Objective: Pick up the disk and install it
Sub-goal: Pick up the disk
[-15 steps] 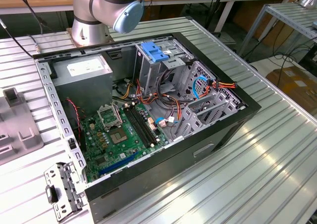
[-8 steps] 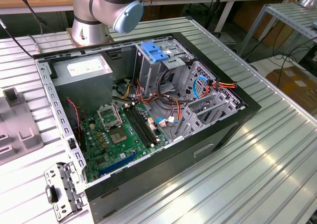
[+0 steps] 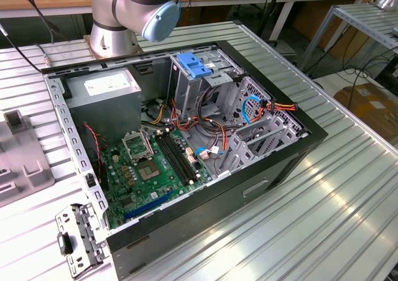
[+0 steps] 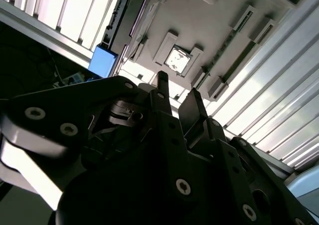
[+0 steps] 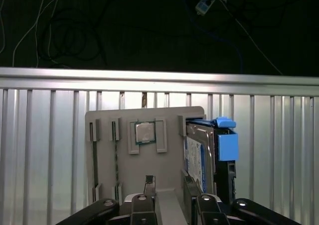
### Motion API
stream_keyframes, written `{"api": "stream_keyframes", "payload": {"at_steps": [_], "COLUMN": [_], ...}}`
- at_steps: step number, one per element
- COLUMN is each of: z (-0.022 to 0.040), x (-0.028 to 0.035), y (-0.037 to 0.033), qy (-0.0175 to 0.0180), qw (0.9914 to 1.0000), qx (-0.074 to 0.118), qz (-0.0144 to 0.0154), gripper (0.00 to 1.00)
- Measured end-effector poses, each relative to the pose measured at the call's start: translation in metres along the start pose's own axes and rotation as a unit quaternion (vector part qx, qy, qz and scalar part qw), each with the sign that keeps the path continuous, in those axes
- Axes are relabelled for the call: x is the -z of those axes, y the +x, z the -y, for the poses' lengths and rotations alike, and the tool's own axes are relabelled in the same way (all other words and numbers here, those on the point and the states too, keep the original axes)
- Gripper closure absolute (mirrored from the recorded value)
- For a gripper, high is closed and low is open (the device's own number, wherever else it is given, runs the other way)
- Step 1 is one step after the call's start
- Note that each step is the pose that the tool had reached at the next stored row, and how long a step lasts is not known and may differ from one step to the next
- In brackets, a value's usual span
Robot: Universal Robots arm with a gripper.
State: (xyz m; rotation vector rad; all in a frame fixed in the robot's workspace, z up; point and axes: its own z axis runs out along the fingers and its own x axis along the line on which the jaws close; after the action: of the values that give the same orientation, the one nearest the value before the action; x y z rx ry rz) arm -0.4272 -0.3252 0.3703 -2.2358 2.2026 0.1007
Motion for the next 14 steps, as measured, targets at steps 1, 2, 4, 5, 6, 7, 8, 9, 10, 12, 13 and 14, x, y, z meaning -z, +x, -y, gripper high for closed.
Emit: {"api": "stream_keyframes", "payload": {"at_steps": [1,2,4,5,6,7,8,9,10,12,13,14], "z": [-0.0002,-0.0003,-0.0005,-0.0006,-0.0008,-0.0009,-0.0010,-0.0012,-0.0015,-0.0022,-0.0024,-0.0025], "x": [-0.0001,-0.0002,-0.0003,-0.0004,-0.0005,-0.0006,-0.0007,-0.0008,-0.0009,-0.0014,-0.0017,-0.0020], "y": [-0.0001,-0.0002,-0.0003,-0.0003,-0.0005,-0.0005,-0.0006,-0.0006,-0.0008,-0.0021,-0.0031,-0.0039], "qy": [0.0000,0.0000,0.0000,0.0000,0.0000,0.0000,0.0000,0.0000,0.0000,0.0000,0.0000,0.0001], "qw": [1.00000,1.00000,1.00000,1.00000,1.00000,1.00000,1.00000,1.00000,1.00000,1.00000,1.00000,0.99999], "qx": [0.000,0.000,0.000,0.000,0.000,0.000,0.000,0.000,0.000,0.000,0.000,0.000], "qz": [0.0002,0.0004,0.0007,0.0008,0.0009,0.0011,0.0012,0.0014,0.0016,0.0023,0.0030,0.0036], "gripper": [0.64,0.64,0.64,0.64,0.64,0.64,0.64,0.64,0.64,0.64,0.64,0.64]}}
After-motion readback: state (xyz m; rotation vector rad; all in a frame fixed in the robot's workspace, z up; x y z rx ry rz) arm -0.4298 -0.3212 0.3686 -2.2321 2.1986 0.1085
